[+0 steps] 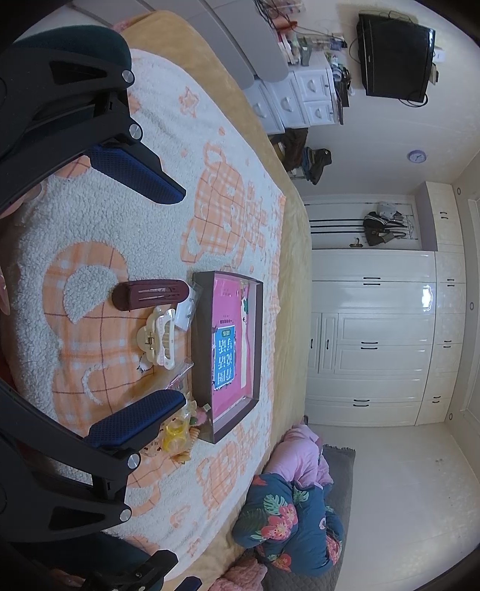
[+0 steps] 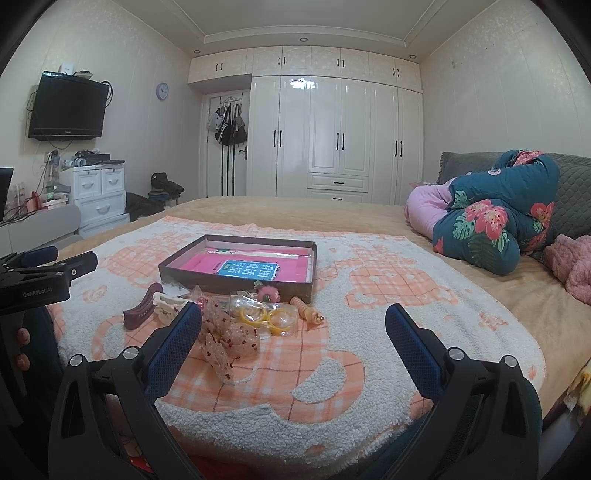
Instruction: Organize jewelry
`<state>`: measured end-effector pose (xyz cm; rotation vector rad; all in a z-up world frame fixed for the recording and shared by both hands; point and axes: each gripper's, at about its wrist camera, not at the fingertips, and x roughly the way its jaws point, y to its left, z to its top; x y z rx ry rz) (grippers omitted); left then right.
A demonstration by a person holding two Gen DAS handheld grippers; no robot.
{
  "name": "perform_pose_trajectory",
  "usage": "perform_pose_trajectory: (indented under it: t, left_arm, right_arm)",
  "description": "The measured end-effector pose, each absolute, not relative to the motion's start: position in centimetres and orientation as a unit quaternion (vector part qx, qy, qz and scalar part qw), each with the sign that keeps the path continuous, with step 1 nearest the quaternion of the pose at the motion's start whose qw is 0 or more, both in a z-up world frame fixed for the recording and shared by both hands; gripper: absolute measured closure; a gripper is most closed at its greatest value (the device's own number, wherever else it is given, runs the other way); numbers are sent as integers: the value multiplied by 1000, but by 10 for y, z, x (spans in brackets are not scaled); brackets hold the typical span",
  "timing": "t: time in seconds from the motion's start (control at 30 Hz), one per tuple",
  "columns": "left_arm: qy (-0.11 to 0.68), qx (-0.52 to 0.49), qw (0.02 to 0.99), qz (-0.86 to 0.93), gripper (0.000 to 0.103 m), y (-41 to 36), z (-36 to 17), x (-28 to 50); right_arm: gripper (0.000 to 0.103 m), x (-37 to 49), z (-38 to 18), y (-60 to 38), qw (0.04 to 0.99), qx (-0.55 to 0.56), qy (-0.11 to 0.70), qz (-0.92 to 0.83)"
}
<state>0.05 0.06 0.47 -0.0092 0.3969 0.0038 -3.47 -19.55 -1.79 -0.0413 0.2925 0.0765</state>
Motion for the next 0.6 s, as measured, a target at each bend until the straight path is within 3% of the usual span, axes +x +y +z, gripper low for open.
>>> perform_pose_trajectory:
  t: [0.6]
  left_arm:
    - [197,-4,980,1,11,1,5,0]
  right_arm:
    - [6,-35,-19,-195,988,-20,145,40]
